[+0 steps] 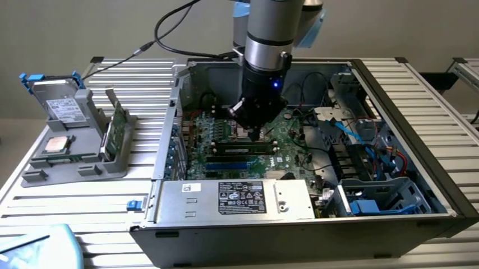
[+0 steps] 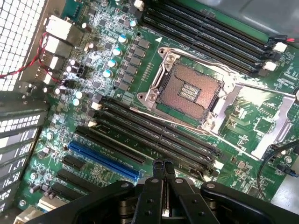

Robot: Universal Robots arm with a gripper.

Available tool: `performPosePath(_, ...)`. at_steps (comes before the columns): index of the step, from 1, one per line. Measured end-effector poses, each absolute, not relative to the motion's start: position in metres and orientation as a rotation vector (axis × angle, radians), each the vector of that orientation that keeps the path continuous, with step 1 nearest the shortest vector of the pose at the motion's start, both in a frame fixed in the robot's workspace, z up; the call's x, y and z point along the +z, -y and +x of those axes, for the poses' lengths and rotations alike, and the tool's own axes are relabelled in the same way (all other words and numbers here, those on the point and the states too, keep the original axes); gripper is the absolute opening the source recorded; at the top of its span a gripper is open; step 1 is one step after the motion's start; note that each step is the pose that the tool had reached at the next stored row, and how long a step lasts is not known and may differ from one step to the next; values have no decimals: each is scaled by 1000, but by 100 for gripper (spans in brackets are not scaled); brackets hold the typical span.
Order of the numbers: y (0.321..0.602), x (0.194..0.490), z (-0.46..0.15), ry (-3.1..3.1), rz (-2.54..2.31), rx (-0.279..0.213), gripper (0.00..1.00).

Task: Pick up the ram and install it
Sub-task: 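Press down the ram until it locks into place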

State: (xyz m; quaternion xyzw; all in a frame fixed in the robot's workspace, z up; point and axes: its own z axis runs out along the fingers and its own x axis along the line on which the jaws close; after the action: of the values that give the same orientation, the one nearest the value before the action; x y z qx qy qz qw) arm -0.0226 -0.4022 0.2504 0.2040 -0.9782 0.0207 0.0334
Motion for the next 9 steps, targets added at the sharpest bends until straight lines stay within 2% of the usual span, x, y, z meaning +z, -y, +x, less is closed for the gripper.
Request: performPosePath(9, 402, 250, -23, 3040, 425, 56, 11)
